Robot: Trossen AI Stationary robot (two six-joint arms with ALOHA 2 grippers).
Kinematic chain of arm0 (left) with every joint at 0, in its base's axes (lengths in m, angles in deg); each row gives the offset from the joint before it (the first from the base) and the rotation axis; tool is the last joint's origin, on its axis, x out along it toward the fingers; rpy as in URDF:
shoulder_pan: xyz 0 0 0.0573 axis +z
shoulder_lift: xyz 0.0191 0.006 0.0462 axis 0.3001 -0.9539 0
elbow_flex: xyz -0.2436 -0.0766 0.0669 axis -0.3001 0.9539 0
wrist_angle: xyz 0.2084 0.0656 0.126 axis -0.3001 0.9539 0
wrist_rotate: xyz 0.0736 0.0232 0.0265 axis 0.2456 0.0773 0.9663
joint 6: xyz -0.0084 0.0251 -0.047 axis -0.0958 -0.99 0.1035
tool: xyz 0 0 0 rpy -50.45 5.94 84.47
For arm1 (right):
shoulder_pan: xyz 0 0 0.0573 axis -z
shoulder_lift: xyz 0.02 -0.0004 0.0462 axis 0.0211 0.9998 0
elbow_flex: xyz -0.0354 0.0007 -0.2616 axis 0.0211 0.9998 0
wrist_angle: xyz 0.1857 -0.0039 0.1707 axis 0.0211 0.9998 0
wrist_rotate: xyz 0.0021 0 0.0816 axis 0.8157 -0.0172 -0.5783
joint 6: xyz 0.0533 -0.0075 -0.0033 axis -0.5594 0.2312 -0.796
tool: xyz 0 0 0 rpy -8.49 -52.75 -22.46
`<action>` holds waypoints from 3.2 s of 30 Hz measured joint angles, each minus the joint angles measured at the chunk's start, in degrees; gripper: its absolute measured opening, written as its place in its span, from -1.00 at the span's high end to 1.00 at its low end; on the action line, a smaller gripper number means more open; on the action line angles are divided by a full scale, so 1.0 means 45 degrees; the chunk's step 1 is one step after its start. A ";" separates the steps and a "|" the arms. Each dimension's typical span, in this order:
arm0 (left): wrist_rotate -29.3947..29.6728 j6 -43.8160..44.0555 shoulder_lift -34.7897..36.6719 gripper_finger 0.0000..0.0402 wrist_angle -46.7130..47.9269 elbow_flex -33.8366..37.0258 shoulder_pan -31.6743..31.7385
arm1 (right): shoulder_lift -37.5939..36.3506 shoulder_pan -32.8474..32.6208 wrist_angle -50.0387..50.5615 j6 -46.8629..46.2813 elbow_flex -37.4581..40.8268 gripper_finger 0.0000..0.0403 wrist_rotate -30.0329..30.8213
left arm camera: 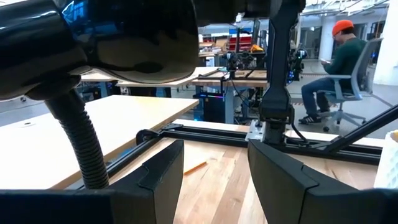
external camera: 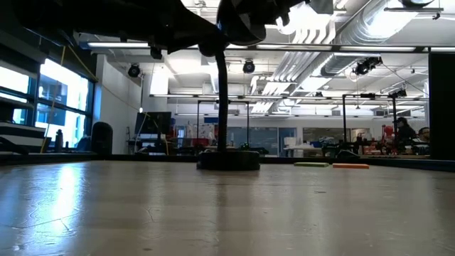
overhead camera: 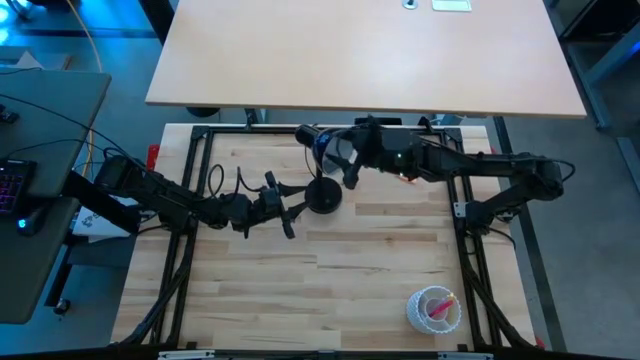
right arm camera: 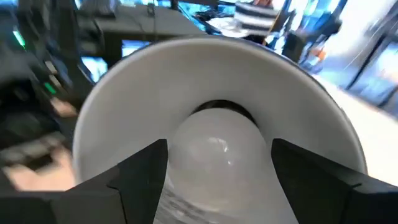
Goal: Screw lightbulb
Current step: Remove the white lightbulb from the black lamp
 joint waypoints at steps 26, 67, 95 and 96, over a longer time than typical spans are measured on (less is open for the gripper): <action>0.1117 0.0724 -0.0019 0.14 0.0254 0.0000 0.0073 | -0.0002 -0.4775 0.4251 -0.1455 0.0000 -0.41 0.5501; 0.2284 -0.1002 -0.4604 0.79 0.0365 -0.4606 0.1881 | -0.0049 -1.0201 0.4577 -0.2030 0.0000 -0.41 0.9912; 0.7729 -0.0482 -0.3623 0.79 0.2552 -0.4590 -0.1090 | 0.1749 -0.8411 -0.1855 -0.0040 -0.0005 -0.41 1.2037; 0.7753 -0.0415 -0.3623 0.78 0.2592 -0.4595 -0.1136 | 0.1749 -0.8325 -0.1775 -0.0150 -0.0005 -0.41 1.1730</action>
